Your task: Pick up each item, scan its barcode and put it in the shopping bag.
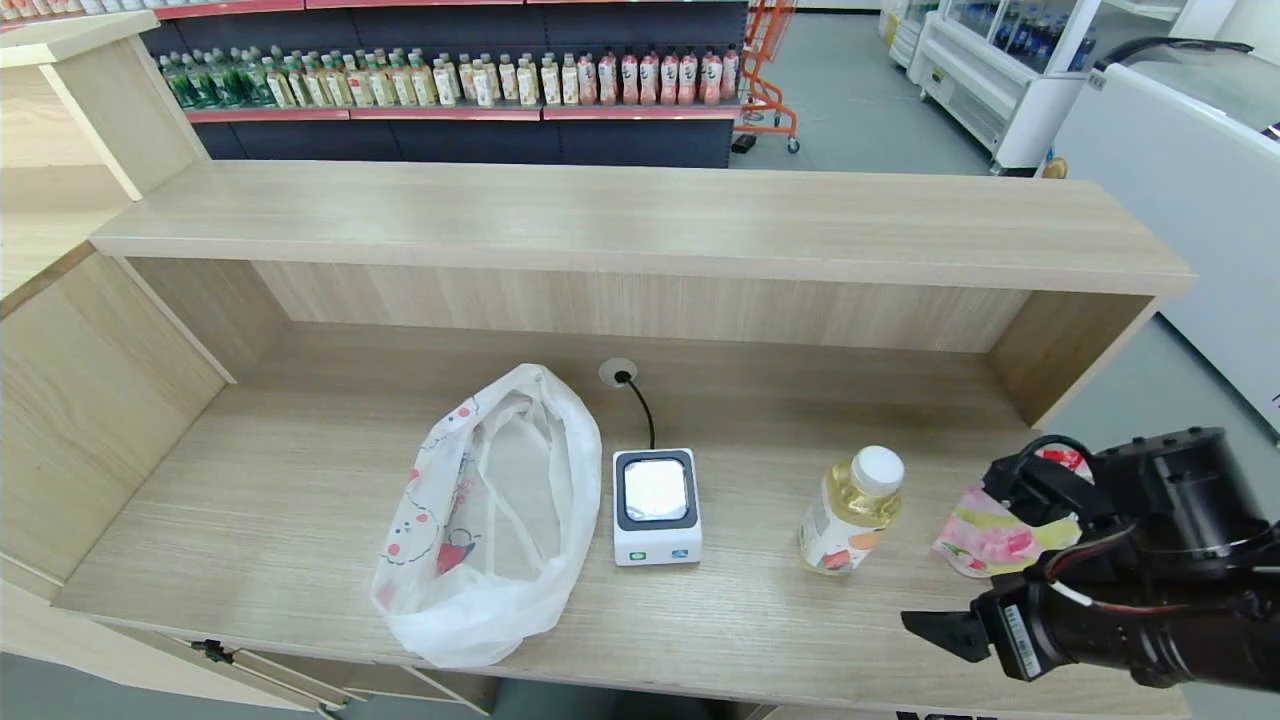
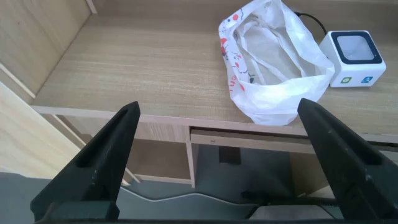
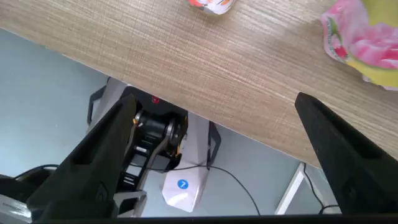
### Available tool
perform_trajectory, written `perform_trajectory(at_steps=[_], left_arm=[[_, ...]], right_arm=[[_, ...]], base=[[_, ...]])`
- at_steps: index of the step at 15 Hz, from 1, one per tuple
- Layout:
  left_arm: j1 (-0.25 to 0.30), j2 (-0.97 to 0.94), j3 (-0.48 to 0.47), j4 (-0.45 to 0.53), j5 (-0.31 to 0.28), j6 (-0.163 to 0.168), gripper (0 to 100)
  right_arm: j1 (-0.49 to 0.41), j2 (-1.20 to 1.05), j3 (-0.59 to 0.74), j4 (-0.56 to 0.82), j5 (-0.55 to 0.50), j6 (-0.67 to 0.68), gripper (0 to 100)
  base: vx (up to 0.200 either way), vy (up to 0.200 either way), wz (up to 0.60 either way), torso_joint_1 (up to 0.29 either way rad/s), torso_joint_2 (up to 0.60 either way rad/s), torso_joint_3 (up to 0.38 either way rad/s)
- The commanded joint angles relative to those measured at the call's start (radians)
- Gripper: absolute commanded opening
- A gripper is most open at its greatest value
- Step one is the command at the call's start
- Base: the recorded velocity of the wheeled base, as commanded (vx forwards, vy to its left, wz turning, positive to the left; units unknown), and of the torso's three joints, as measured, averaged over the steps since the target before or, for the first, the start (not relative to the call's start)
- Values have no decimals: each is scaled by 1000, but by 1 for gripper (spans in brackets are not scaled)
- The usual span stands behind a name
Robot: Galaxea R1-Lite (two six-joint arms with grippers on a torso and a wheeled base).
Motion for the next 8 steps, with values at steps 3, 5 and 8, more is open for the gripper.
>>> perform_trajectory(at_steps=[3,5,8], left_arm=[[0,0,0,0,0,-1,100],[0,0,0,0,0,-1,100],[0,0,0,0,0,-1,100]], right_arm=[[99,222,-11,-190,-150,113,100],[128,271,-28,-242,-208,147,100],[153,328,-70,-311,-211,178,100]], base=[[0,0,0,0,0,0],[0,0,0,0,0,0],[0,0,0,0,0,0]])
